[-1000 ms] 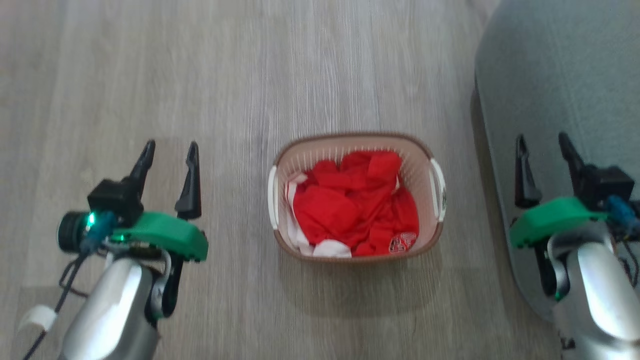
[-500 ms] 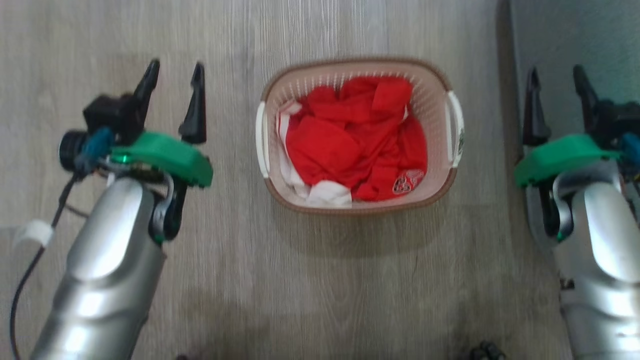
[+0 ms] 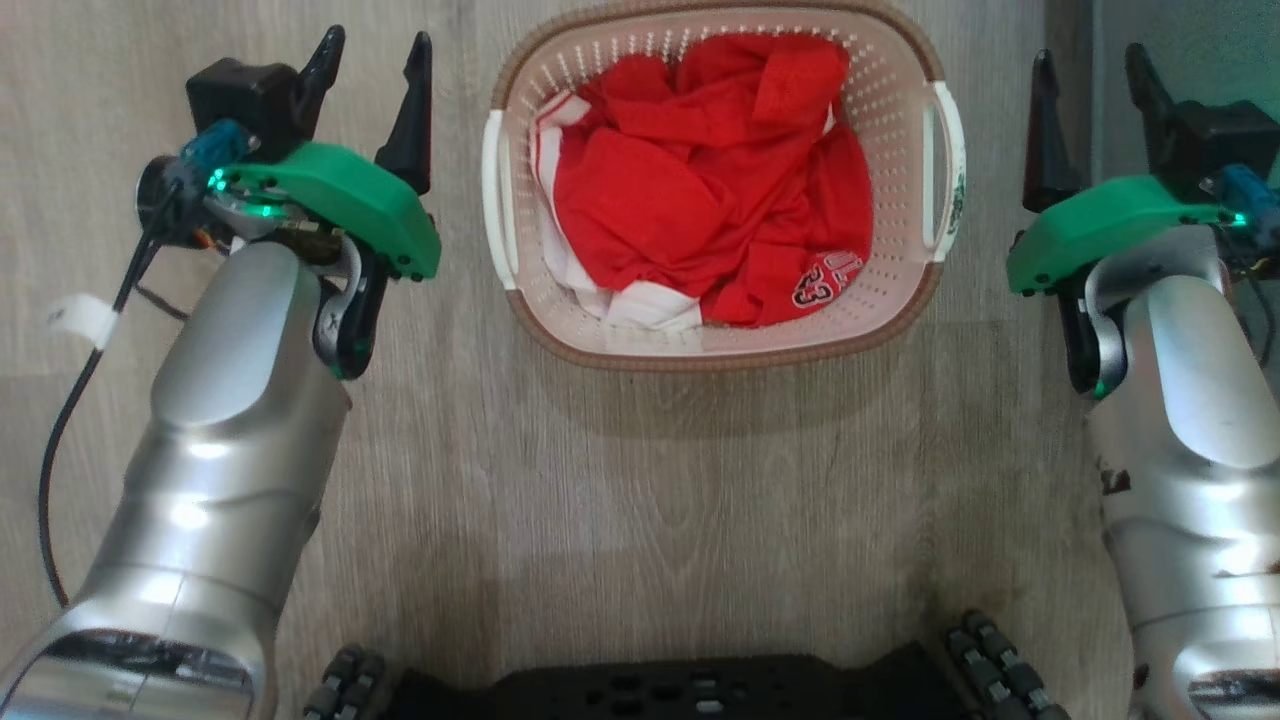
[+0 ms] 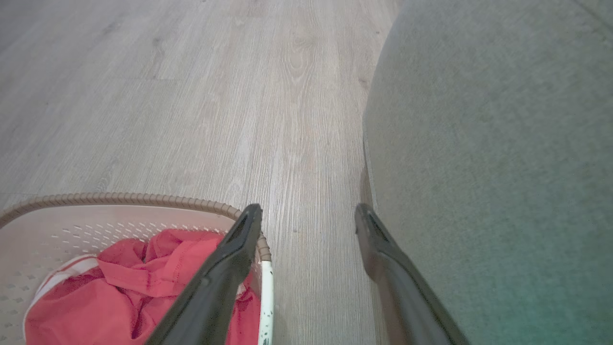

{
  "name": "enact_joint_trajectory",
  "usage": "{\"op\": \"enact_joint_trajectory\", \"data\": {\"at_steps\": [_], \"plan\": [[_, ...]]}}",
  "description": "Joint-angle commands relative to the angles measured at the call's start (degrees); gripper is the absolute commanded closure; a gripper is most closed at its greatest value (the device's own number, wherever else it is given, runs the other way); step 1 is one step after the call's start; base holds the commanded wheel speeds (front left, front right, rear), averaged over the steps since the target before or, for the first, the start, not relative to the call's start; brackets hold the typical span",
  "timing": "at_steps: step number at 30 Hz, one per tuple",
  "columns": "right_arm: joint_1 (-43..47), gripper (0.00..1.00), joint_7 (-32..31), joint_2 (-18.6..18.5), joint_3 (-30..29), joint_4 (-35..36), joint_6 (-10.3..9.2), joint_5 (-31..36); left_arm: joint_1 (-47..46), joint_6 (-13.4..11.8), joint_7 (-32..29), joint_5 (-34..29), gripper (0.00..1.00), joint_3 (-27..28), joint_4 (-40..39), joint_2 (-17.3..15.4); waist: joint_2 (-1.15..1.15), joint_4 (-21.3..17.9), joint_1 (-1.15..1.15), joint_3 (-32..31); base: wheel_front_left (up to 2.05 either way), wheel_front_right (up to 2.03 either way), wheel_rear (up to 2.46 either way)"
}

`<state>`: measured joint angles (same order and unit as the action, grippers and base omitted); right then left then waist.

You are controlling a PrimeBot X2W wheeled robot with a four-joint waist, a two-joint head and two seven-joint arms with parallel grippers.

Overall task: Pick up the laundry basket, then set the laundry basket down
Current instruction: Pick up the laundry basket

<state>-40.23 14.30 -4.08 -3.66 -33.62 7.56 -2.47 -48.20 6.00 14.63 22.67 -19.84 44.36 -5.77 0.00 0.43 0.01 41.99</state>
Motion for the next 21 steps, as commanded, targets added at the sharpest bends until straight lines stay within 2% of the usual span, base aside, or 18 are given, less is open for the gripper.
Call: {"op": "enact_joint_trajectory", "data": {"at_steps": [1,8,21], "plan": [[-0.3,0.00,0.7,0.9,1.1,-0.4,-0.08,0.6,-1.4,0.5,0.4,-0.4,0.00,1.1,1.0,-1.0,0.00,-0.4,-0.01,1.6,0.00,0.00,0.00],[-3.0,0.00,0.7,1.1,1.6,-5.5,-0.08,1.1,-4.7,1.4,0.4,0.1,0.00,-0.5,8.1,-0.2,0.00,-0.9,-0.01,4.7,0.00,0.00,0.00],[-5.5,0.00,0.7,1.2,3.8,-10.2,-0.08,-0.2,-6.5,1.5,0.4,5.4,0.00,-8.6,12.5,0.3,0.00,-1.1,-0.01,9.1,0.00,0.00,0.00]]}}
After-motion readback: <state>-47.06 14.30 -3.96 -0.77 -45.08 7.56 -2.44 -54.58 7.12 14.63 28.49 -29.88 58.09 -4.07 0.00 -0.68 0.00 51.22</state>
